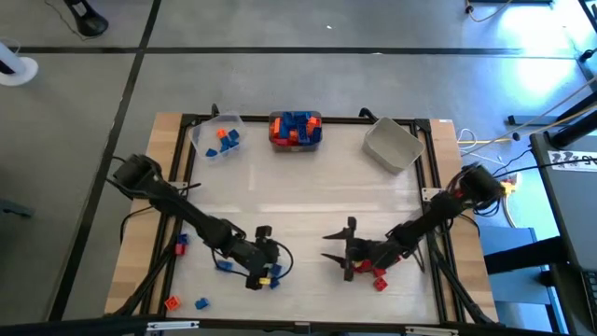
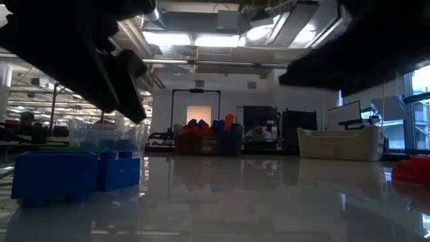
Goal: Sort blocks by size
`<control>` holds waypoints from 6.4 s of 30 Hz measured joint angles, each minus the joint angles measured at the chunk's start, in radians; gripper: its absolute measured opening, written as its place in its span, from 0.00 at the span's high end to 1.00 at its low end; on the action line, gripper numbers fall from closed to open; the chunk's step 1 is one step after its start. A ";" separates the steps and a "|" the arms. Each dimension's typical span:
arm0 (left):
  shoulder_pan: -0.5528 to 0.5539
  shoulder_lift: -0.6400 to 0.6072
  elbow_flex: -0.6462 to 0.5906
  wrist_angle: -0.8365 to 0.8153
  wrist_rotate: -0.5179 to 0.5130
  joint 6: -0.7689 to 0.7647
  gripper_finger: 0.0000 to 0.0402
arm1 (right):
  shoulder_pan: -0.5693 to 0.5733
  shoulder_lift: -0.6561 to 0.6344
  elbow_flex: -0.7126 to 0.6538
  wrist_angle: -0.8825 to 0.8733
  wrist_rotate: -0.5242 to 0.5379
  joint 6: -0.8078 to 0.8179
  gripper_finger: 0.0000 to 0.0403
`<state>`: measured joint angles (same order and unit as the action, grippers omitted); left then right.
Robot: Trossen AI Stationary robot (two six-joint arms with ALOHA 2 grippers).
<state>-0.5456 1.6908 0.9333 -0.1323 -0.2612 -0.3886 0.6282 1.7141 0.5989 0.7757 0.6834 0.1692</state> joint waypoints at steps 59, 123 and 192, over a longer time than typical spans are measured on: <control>0.109 0.094 -0.030 0.140 -0.118 0.064 0.48 | -0.033 0.041 0.004 0.029 0.005 -0.050 0.43; 0.760 -0.360 -0.057 -0.454 -0.581 0.016 0.66 | -0.033 0.041 0.004 0.008 0.005 -0.043 0.43; -0.059 -0.362 -0.040 -0.707 0.173 -0.717 0.44 | -0.033 0.041 0.004 0.008 -0.048 -0.044 0.43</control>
<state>-0.6045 1.3284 0.8936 -0.8391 -0.0878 -1.1055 0.5949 1.7554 0.6033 0.7841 0.6355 0.1249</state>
